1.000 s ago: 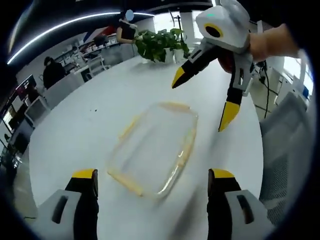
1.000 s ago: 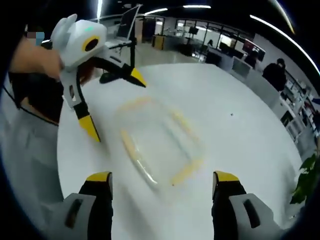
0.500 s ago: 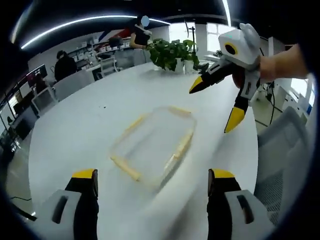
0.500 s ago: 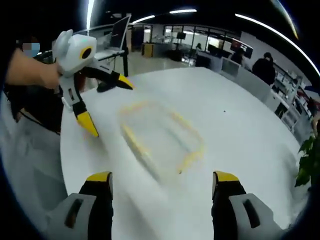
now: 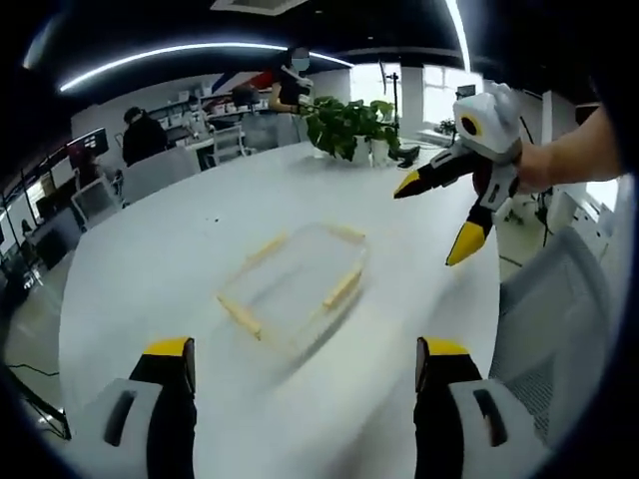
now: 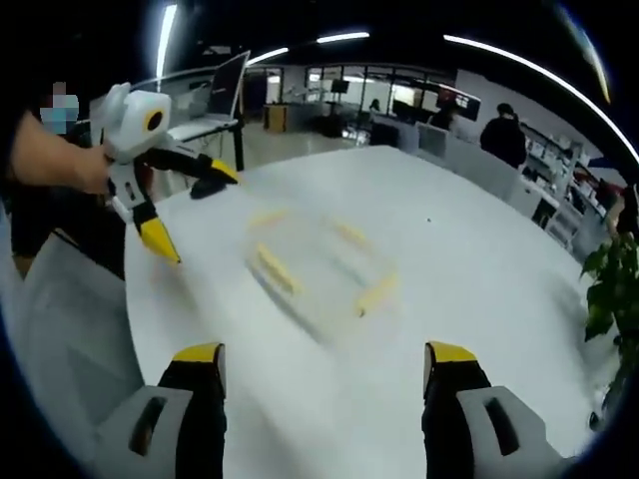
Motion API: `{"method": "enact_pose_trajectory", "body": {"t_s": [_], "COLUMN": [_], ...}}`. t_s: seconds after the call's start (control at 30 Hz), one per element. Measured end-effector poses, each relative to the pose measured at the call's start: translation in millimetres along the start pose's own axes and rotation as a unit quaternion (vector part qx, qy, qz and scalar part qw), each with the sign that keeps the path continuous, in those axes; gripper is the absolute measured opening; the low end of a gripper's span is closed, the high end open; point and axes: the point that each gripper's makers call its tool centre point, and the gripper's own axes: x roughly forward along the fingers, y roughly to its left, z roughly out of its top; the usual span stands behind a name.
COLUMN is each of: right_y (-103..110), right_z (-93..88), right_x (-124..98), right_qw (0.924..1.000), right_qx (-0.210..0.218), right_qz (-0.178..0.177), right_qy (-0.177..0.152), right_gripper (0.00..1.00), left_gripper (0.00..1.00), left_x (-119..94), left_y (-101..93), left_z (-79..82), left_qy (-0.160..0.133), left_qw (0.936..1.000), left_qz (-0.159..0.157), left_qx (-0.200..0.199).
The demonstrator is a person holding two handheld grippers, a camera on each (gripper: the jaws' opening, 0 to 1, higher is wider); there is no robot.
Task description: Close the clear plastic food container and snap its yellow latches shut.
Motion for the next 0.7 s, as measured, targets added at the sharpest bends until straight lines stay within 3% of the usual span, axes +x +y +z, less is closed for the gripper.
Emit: {"method": "enact_pose_trajectory", "body": {"t_s": [0.7], "right_y": [23], "right_z": [-24.8], "right_x": [-60], "right_qw": [0.9967], "right_qx": [0.033], "right_qz": [-0.043], "right_qy": [-0.059], "right_gripper": [0.81], "left_gripper": [0.94], "left_x": [-59], "left_y": [-22.6], "left_z": [-32.1], "left_qy": [-0.024], "left_qw": [0.9981], "left_qz": [0.028], "left_qx": [-0.05]}}
